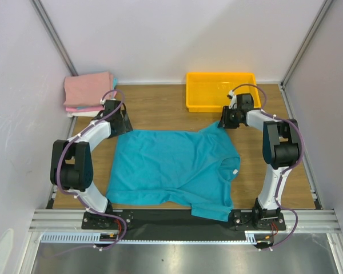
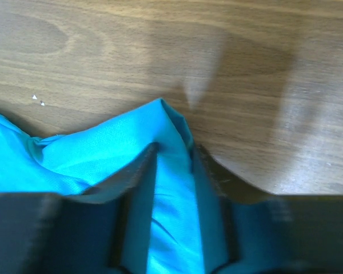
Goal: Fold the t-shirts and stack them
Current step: Flatten the tshirt out
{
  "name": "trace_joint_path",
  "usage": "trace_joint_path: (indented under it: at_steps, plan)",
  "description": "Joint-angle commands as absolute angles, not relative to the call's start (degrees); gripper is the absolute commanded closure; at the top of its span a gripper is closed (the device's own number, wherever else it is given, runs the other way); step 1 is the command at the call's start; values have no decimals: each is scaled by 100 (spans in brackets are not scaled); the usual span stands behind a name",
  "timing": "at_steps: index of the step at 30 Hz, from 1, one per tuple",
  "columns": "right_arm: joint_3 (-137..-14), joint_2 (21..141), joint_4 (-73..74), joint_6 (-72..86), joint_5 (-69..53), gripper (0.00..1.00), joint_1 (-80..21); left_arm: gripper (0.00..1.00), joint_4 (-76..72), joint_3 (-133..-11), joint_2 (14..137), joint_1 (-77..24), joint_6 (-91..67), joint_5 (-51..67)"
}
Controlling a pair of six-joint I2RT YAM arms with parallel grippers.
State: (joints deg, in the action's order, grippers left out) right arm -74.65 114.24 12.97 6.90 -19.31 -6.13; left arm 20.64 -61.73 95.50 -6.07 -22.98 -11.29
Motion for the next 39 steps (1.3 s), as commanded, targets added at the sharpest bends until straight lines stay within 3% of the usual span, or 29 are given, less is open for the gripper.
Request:
trace_joint_path:
  at_steps: [1,2,5,39]
  plan:
    - [-7682,11540,1213,606,-2109,69,-598,22,1960,-6451,9633,-475,-2171,-1072]
    - [-7673,11540,1222,606,-2135,81,-598,22,1986,-6503,9694,-457,-2188,-1055]
    - [-7612,11479,1204,642,-2171,100,-606,23,1987,-6618,9834,-396,-2276,-1020]
    - [-7690,11144,1310,721,-2074,100,-598,39,2224,-7532,11153,-308,-2742,-1187]
